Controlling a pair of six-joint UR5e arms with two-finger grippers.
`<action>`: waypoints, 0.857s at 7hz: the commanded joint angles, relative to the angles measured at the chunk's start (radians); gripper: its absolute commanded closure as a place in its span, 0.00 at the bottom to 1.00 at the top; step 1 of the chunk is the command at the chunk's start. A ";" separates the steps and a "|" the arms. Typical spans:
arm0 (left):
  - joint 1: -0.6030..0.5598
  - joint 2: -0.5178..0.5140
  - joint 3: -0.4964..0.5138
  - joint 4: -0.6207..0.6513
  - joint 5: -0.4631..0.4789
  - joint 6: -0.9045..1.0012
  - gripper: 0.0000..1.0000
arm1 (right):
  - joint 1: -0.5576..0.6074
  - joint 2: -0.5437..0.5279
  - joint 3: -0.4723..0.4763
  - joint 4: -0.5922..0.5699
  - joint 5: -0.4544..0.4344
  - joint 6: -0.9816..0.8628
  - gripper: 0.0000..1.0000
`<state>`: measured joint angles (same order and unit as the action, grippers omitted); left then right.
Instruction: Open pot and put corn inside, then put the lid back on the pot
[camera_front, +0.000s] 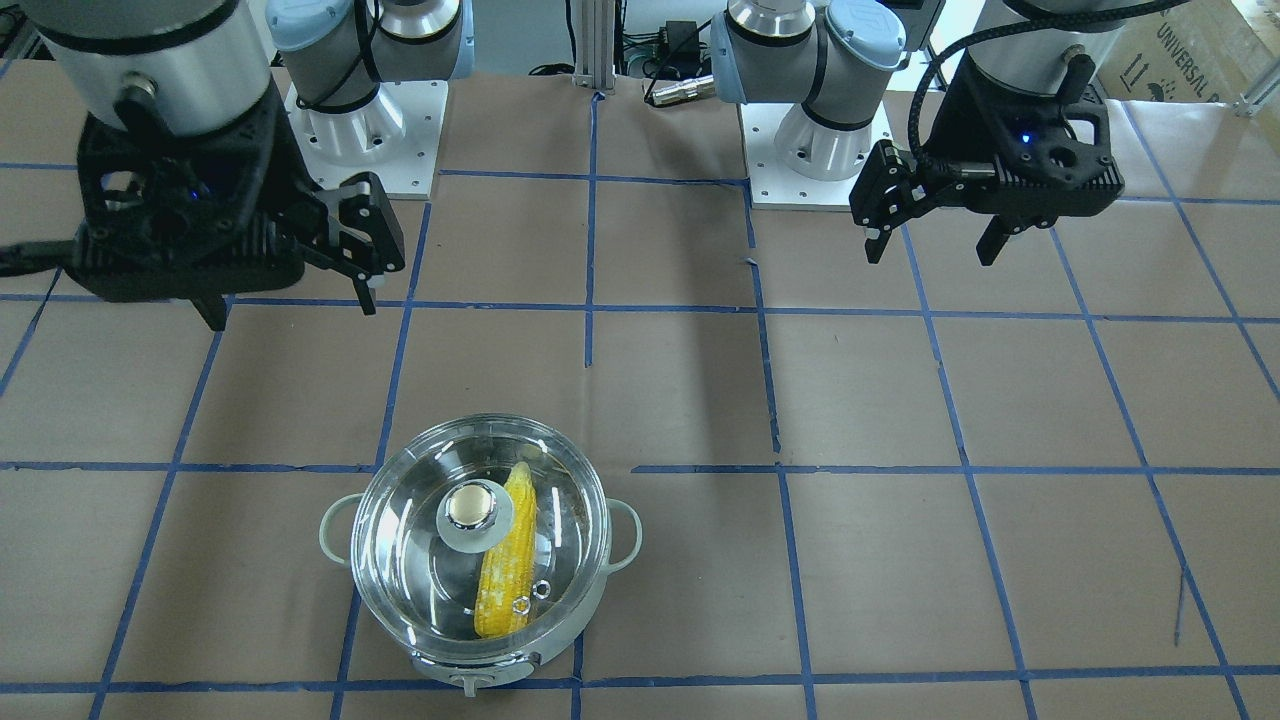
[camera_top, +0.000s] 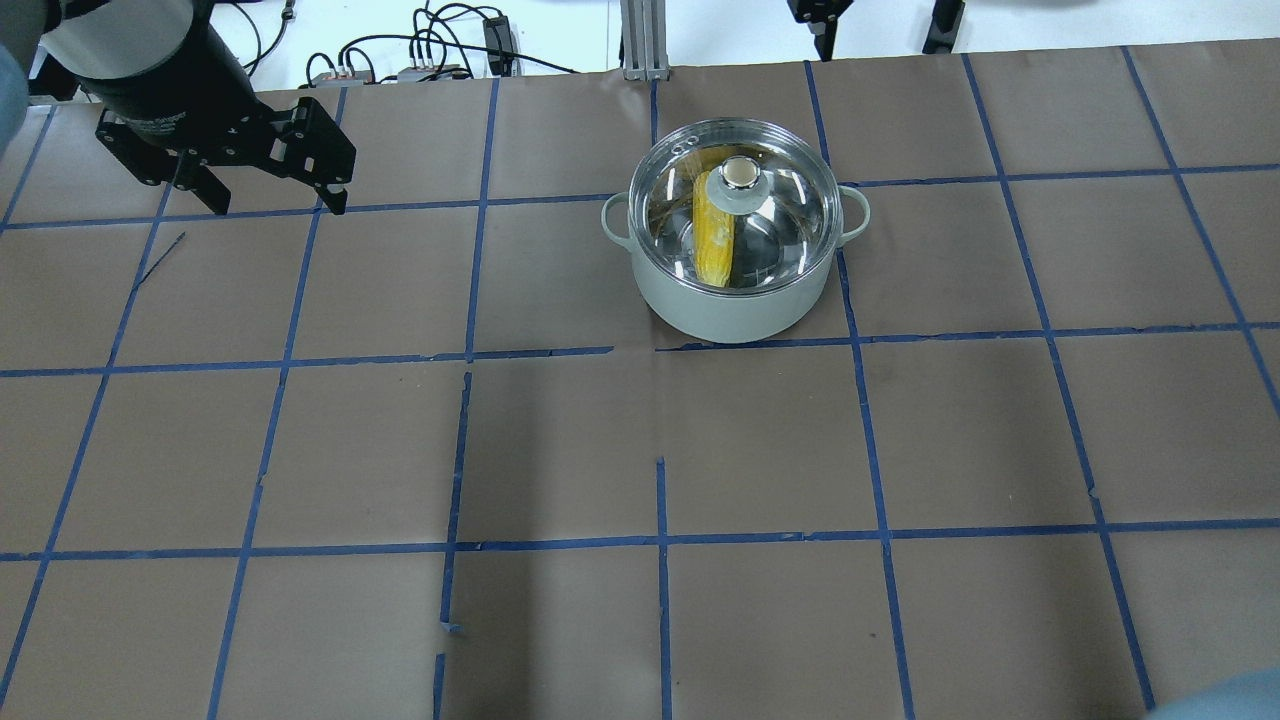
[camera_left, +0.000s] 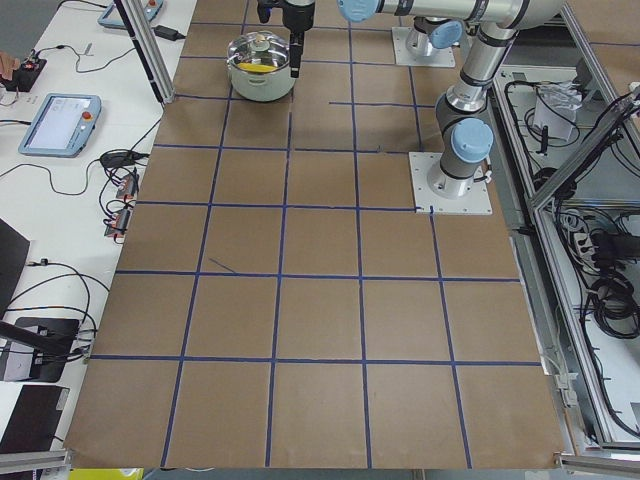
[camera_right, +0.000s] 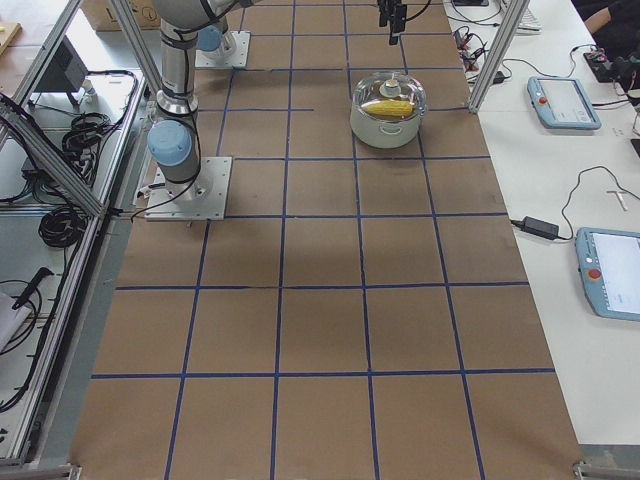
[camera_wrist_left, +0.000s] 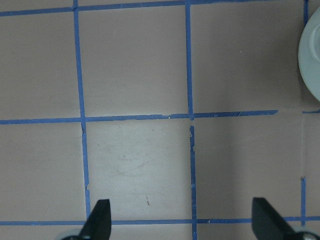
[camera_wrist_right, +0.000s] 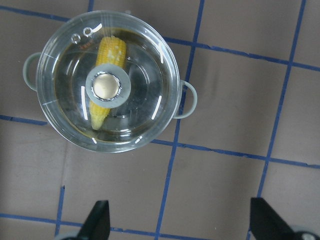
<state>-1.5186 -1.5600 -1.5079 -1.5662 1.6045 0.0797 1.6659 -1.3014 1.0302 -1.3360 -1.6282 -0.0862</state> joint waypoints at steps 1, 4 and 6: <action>0.000 0.000 0.000 -0.002 0.000 0.000 0.00 | -0.093 -0.215 0.281 -0.070 0.025 -0.044 0.02; 0.000 0.000 0.000 0.000 0.000 0.000 0.00 | -0.106 -0.331 0.464 -0.133 0.027 -0.040 0.04; 0.000 0.000 0.000 0.000 0.000 0.000 0.00 | -0.107 -0.360 0.496 -0.158 0.027 -0.038 0.04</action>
<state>-1.5186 -1.5601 -1.5086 -1.5662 1.6046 0.0798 1.5609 -1.6436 1.5015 -1.4800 -1.6017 -0.1244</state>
